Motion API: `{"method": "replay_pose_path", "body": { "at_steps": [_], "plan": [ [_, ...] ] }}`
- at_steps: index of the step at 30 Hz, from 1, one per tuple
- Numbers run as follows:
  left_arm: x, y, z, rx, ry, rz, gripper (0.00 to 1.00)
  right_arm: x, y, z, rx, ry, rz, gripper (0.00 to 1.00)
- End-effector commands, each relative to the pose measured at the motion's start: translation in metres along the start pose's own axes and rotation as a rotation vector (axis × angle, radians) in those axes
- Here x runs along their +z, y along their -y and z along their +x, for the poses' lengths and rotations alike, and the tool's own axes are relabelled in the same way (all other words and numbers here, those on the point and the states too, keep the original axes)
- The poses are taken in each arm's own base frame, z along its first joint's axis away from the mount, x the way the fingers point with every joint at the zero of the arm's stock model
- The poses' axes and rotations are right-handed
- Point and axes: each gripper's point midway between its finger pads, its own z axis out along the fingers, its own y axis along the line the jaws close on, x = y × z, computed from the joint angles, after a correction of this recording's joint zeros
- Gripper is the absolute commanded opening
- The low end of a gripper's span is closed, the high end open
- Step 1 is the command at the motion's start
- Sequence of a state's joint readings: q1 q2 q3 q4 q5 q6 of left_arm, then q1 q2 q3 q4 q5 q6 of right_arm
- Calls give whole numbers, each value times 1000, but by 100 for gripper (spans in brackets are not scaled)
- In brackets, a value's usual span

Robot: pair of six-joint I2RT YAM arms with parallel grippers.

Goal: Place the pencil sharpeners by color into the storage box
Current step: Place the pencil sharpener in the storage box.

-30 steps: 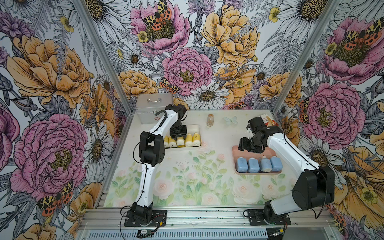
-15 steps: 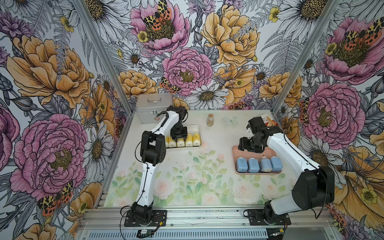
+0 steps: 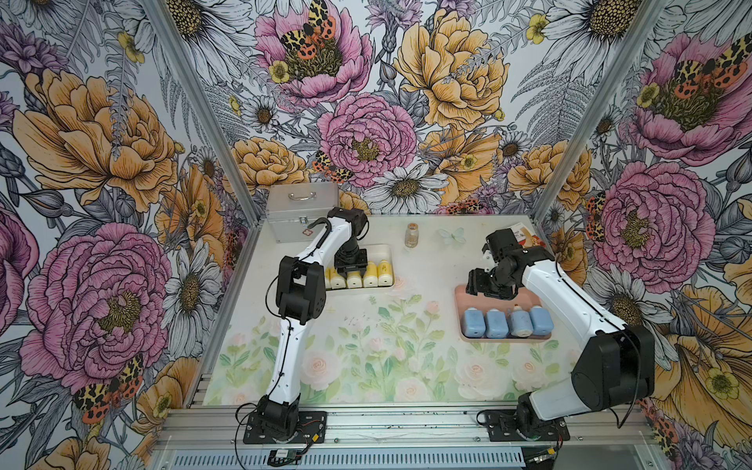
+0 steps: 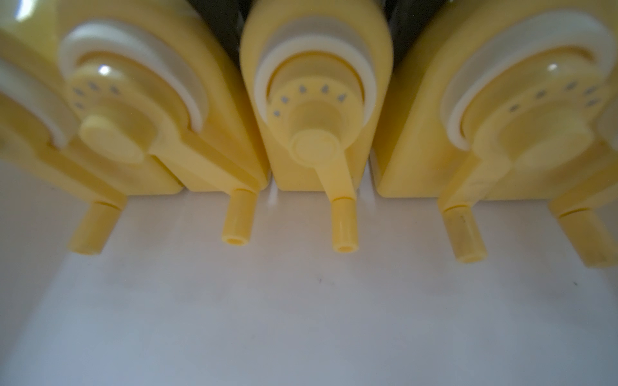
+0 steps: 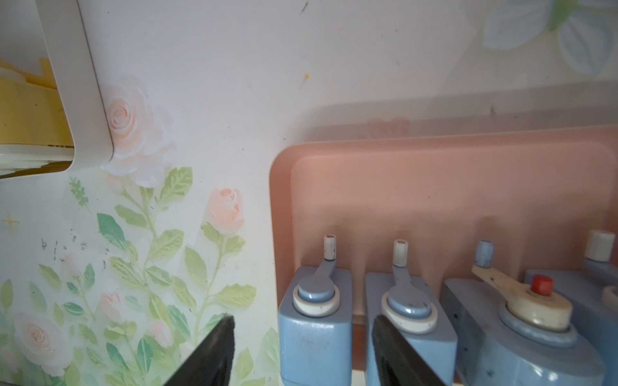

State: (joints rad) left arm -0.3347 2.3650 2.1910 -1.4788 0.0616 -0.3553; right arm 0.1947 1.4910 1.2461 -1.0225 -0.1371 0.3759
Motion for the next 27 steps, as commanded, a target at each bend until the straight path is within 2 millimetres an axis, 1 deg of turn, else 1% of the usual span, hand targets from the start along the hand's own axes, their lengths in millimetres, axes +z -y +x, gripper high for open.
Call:
{"method": "replay_pose_path", "body": {
  "at_steps": [1, 13, 24, 27],
  "plan": [
    [9, 7, -4, 38, -3, -4, 46, 4, -3, -5, 2, 7, -13, 67],
    [8, 8, -5, 36, 3, 0, 52, 4, -3, -5, 1, 8, -15, 67],
    [-2, 9, -6, 29, 27, 9, 58, 2, -3, -4, 0, 13, -16, 67],
    [-5, 9, -6, 30, 33, 9, 59, 2, -3, -4, 0, 13, -17, 67]
  ]
}}
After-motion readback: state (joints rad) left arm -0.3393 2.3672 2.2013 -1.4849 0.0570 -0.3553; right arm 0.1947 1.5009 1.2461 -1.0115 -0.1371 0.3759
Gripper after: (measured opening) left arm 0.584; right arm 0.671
